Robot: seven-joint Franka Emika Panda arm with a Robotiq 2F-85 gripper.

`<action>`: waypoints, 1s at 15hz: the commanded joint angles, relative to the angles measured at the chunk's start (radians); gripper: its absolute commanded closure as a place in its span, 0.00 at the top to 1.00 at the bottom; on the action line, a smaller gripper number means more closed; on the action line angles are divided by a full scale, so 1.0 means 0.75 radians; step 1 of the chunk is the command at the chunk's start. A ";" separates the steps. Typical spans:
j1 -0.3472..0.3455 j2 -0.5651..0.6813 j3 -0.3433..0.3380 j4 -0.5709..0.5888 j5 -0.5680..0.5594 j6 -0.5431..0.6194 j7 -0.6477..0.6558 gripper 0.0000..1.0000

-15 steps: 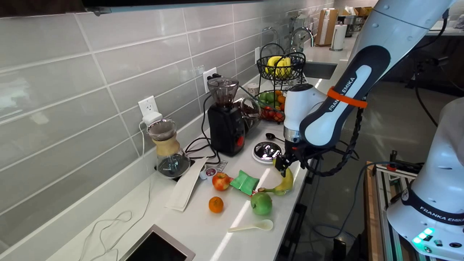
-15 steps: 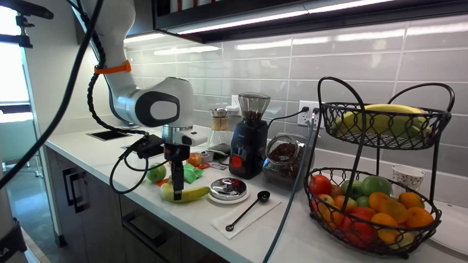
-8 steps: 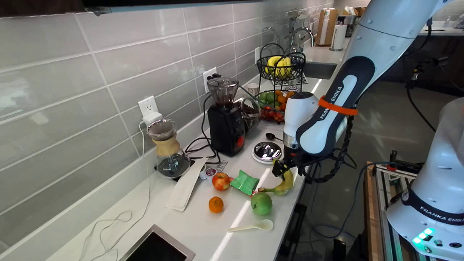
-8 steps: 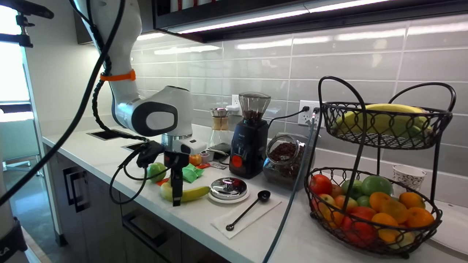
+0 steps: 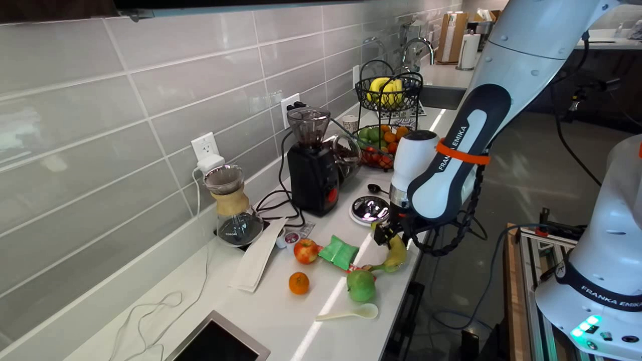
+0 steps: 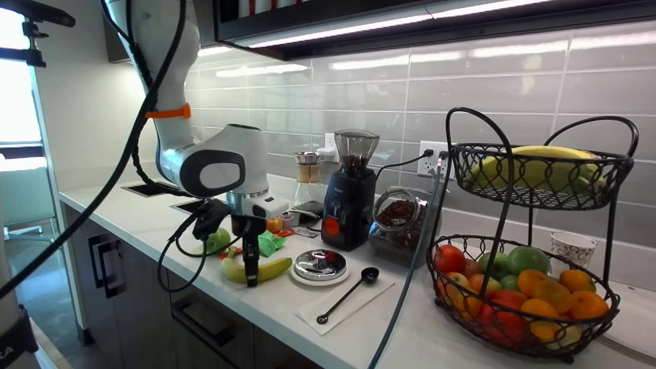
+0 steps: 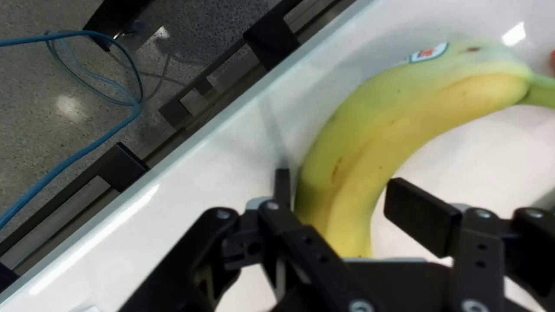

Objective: Put the banana, on the counter, next to the other bananas

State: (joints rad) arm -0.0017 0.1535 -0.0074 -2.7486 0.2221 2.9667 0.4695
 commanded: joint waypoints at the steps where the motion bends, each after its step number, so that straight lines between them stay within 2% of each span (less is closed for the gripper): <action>1: -0.009 0.040 0.026 0.001 0.094 0.056 -0.062 0.92; 2: -0.011 0.043 0.030 0.001 0.105 0.056 -0.071 0.99; 4: -0.016 0.052 0.041 0.004 0.131 0.051 -0.096 1.00; 5: -0.021 0.056 0.047 0.005 0.142 0.051 -0.106 0.71; 6: -0.044 0.059 0.068 0.003 0.146 0.057 -0.114 0.75; 7: -0.049 0.061 0.070 0.002 0.152 0.059 -0.122 0.73; 13: -0.151 0.026 0.138 0.006 0.250 0.057 -0.202 0.26; 14: -0.183 0.010 0.164 0.006 0.300 0.053 -0.237 0.21; 15: -0.217 0.000 0.194 0.009 0.357 0.045 -0.279 0.20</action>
State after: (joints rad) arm -0.0932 0.1681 0.0780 -2.7433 0.3786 2.9812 0.3531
